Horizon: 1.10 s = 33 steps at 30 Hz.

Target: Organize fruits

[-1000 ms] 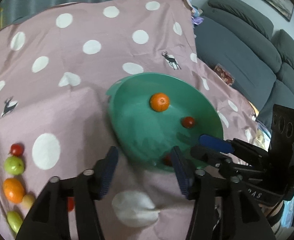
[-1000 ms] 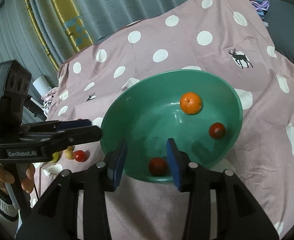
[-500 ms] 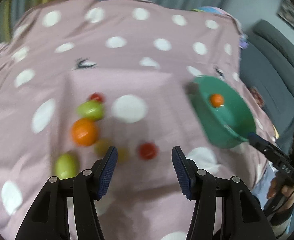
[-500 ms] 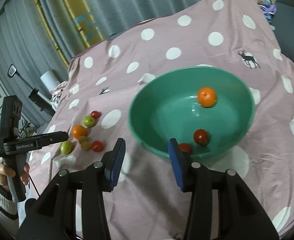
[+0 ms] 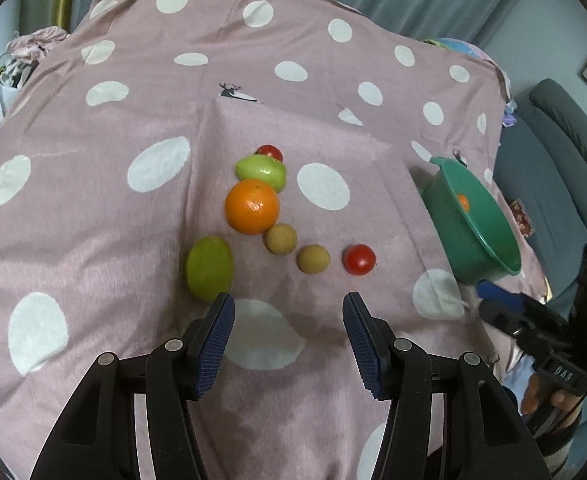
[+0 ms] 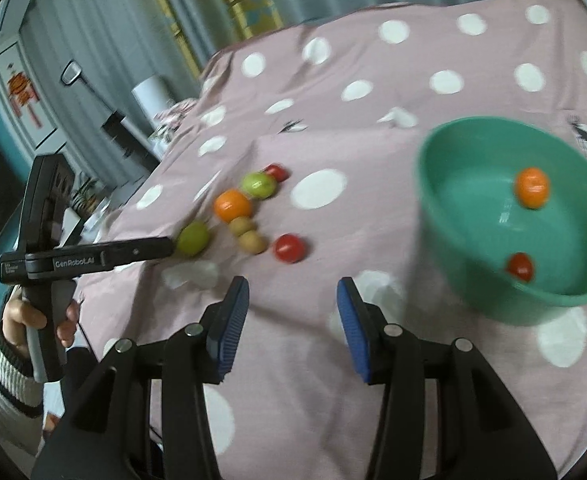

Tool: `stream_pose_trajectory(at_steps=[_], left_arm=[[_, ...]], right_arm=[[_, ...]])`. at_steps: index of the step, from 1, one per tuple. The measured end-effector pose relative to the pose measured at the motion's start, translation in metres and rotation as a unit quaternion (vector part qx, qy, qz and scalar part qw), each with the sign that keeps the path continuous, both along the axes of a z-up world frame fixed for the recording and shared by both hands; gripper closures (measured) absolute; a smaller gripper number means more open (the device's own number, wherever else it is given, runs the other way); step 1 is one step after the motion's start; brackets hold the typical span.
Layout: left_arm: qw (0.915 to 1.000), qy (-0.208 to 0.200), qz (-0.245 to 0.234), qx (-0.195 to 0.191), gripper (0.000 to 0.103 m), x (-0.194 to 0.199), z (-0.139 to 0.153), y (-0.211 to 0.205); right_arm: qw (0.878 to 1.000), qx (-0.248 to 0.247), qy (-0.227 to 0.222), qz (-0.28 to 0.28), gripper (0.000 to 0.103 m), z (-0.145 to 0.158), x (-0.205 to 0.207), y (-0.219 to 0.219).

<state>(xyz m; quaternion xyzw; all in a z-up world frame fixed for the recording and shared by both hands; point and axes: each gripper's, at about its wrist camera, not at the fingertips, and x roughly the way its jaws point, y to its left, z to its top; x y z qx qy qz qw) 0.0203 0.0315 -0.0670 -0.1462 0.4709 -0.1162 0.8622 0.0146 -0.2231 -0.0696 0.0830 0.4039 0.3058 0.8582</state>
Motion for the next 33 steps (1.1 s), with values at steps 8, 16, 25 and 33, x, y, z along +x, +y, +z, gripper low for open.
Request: stream_pose_trajectory(at_steps=[8, 16, 25, 33], left_arm=[[0.9997, -0.01, -0.011, -0.022, 0.048, -0.007, -0.004, 0.011], [0.9986, -0.021, -0.022, -0.044, 0.048, 0.0, -0.003, 0.02], [0.998, -0.025, -0.036, -0.045, 0.048, 0.014, -0.006, 0.027], [0.9976, -0.023, -0.053, -0.037, 0.048, 0.023, -0.009, 0.022]], right_arm=[[0.997, -0.019, 0.016, 0.069, 0.056, -0.011, 0.01, 0.058], [0.992, -0.043, 0.017, 0.116, 0.058, -0.018, 0.037, 0.102], [0.987, -0.102, 0.04, 0.114, 0.059, -0.041, 0.074, 0.131], [0.985, -0.122, 0.042, 0.112, 0.076, -0.05, 0.092, 0.138]])
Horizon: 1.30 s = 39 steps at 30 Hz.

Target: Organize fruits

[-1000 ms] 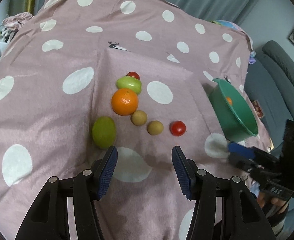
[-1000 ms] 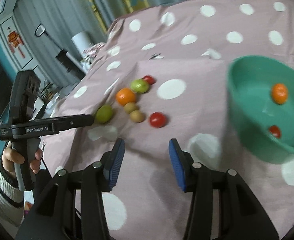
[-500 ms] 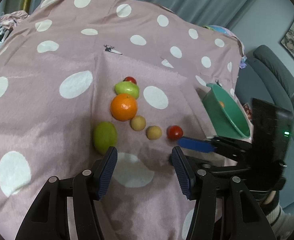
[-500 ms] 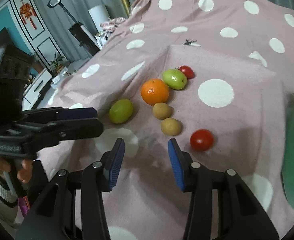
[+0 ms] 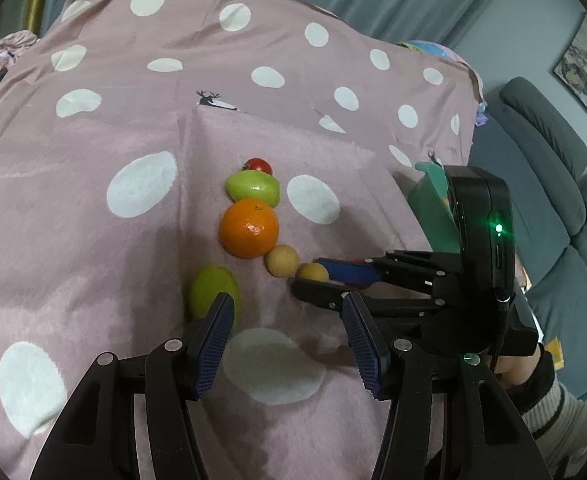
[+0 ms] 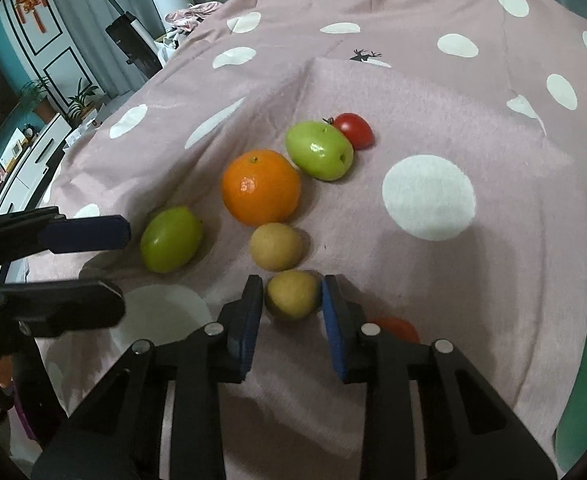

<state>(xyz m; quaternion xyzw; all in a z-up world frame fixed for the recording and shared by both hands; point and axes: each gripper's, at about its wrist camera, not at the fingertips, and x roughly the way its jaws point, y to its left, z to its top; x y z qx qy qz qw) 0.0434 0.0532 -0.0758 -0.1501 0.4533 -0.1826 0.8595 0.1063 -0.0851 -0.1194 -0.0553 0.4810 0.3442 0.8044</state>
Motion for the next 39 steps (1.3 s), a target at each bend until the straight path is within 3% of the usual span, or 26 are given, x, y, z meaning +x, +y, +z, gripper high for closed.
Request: stream_pose_trajectory(at_steps=[4, 14, 23, 28, 39], left_arm=[[0.9999, 0.002, -0.006, 0.01, 0.048, 0.005, -0.002, -0.009], [0.9987, 0.022, -0.025, 0.04, 0.048, 0.036, -0.015, -0.043], [0.9965, 0.026, -0.01, 0.078, 0.048, 0.056, -0.029, -0.052], [0.995, 0.023, -0.016, 0.096, 0.063, 0.064, -0.034, -0.054], [0.988, 0.005, -0.029, 0.151, 0.074, 0.073, -0.041, -0.07]], right_arm=[[1.0, 0.008, -0.001, 0.008, 0.075, 0.001, -0.004, -0.005], [0.997, 0.081, -0.002, -0.017, 0.075, 0.024, -0.047, -0.069], [0.993, 0.109, -0.001, -0.038, 0.075, 0.022, -0.052, -0.089], [0.992, 0.119, 0.0, -0.041, 0.075, 0.021, -0.053, -0.091], [0.991, 0.127, 0.0, -0.051, 0.075, 0.021, -0.056, -0.098]])
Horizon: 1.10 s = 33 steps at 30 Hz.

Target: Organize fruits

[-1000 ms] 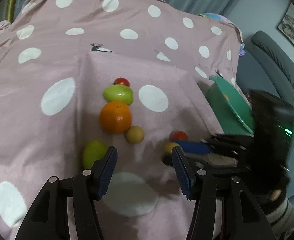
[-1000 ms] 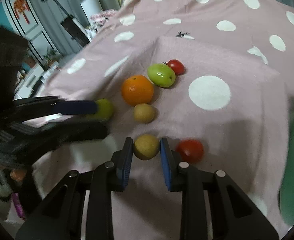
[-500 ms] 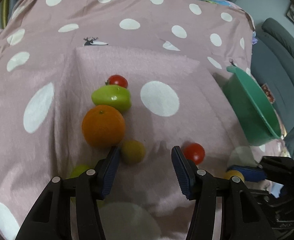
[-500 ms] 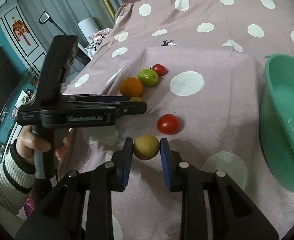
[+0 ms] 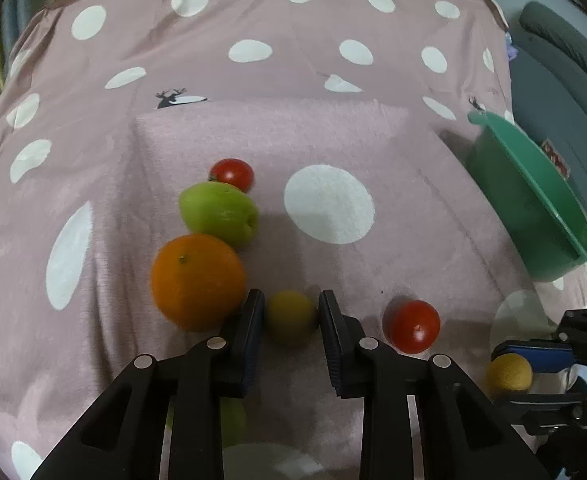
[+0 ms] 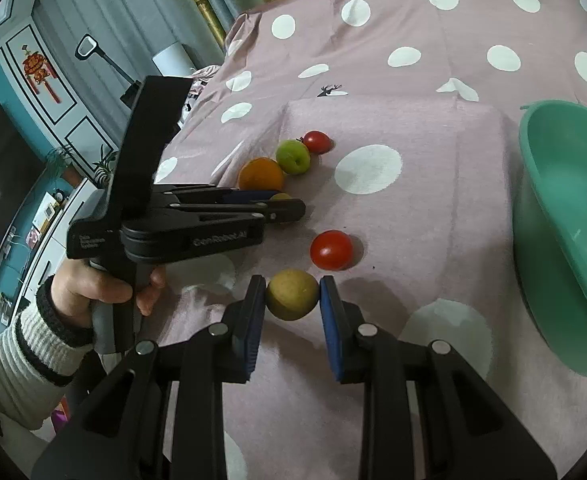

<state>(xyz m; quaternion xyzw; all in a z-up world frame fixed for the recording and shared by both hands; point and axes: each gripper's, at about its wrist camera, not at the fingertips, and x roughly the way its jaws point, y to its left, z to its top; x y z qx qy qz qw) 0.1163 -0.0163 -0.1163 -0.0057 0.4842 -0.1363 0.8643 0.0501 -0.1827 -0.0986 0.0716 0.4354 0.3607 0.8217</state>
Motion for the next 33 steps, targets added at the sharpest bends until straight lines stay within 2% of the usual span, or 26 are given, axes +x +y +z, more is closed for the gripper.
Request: stream_pose_trajectory(at_steps=[2, 4, 9, 17, 33], left_arm=[[0.9999, -0.005, -0.004, 0.015, 0.075, -0.001, -0.001, -0.004], [0.9999, -0.004, -0.005, 0.012, 0.075, 0.0, -0.001, -0.003], [0.9994, 0.01, 0.005, -0.033, 0.075, 0.0, 0.003, 0.006], [0.9964, -0.013, 0.021, -0.081, 0.075, -0.03, 0.037, 0.02], [0.9971, -0.028, 0.001, -0.07, 0.075, -0.065, 0.071, -0.003]], right_arm=[[1.0, 0.001, 0.0, -0.003, 0.075, 0.0, -0.001, -0.003], [1.0, 0.003, 0.0, -0.006, 0.075, 0.0, -0.001, -0.006], [1.0, 0.009, 0.002, -0.013, 0.075, 0.0, -0.001, -0.01], [1.0, 0.015, -0.003, -0.018, 0.075, 0.002, -0.004, -0.014], [0.998, 0.044, -0.035, -0.033, 0.075, 0.025, -0.02, -0.035]])
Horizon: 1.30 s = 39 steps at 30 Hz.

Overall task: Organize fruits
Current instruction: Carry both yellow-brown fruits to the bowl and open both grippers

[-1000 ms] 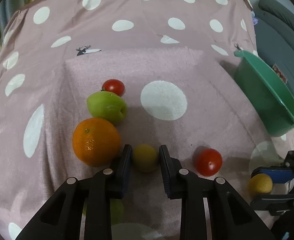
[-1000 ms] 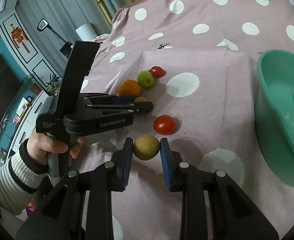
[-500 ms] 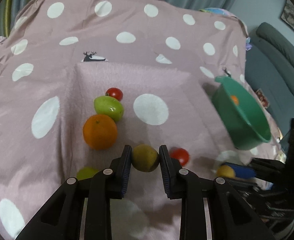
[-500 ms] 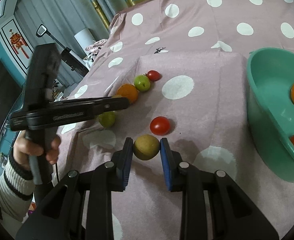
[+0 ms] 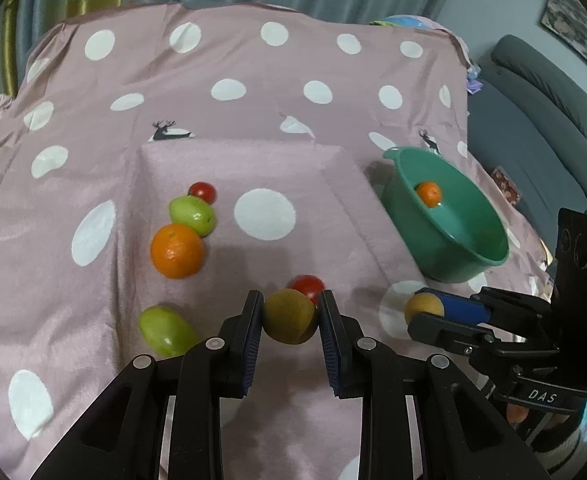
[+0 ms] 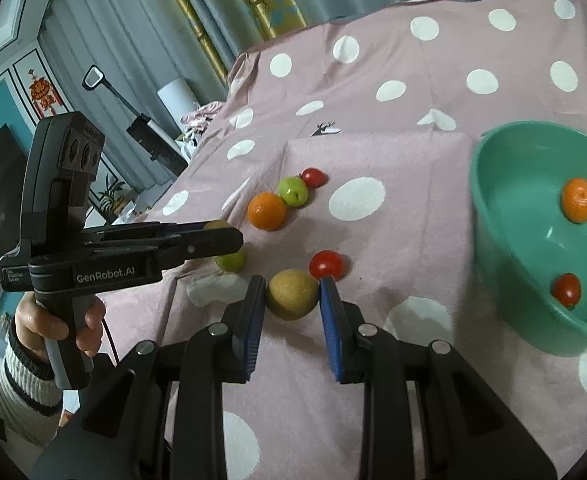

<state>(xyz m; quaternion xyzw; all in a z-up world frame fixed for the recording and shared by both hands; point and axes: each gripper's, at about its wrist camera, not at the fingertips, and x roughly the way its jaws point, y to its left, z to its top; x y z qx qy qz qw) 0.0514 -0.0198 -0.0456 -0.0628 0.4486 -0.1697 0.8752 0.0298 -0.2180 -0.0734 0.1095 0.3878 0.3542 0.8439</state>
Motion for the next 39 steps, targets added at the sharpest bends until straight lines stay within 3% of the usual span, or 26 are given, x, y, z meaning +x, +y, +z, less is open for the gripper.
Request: stream_pose_trajectory(at_steps=[12, 26, 39], left_arm=[[0.9987, -0.022, -0.045, 0.011, 0.075, 0.004, 0.022, -0.044], [0.9908, -0.042, -0.128, -0.011, 0.075, 0.031, 0.04, -0.117], [0.9826, -0.013, -0.185, -0.012, 0.075, 0.059, 0.019, -0.177]], right_arm=[[0.998, 0.021, -0.021, -0.047, 0.075, 0.009, -0.001, -0.043], [0.99, 0.033, -0.037, -0.131, 0.075, 0.01, 0.005, -0.105], [0.981, 0.009, -0.026, -0.191, 0.075, -0.004, 0.009, -0.144]])
